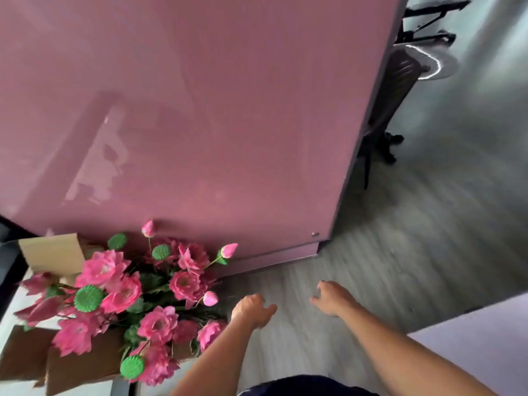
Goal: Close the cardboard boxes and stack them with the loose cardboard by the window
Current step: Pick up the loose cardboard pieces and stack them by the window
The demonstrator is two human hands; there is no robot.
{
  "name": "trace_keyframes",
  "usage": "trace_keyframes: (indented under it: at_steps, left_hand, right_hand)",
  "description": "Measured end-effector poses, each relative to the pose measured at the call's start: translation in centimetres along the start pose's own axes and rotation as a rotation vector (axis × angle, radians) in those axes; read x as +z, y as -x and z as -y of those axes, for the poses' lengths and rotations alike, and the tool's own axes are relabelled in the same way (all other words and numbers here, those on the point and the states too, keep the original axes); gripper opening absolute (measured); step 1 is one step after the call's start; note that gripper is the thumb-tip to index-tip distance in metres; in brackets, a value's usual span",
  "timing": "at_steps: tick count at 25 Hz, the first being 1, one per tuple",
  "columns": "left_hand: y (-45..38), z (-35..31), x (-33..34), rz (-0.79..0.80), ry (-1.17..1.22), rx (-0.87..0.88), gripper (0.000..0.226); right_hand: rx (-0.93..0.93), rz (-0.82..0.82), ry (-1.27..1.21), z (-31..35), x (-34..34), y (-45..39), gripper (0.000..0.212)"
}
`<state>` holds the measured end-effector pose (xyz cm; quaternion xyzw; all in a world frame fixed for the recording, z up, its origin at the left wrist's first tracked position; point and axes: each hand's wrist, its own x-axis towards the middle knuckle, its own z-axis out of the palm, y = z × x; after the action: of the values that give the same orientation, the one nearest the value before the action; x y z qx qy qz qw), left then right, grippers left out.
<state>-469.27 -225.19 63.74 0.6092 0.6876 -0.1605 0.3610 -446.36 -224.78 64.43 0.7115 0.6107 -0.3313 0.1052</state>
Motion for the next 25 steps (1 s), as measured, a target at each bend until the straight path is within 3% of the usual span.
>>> trace_keyframes:
  at_steps: [8, 16, 25]
  left_hand:
    - [-3.8, -21.0, 1.9, 0.061, -0.189, 0.187, 0.064]
    - [-11.8, -34.3, -0.2, 0.122, -0.397, 0.293, 0.066]
    - [-25.9, -59.3, -7.2, 0.189, -0.634, 0.535, 0.061]
  right_hand:
    - [0.192, -0.017, -0.114, -19.6, -4.8, -1.0, 0.049]
    - [0.280, -0.065, -0.207, -26.9, -13.2, -7.9, 0.047]
    - [0.606, -0.168, -0.458, -38.2, -27.0, -19.2, 0.037]
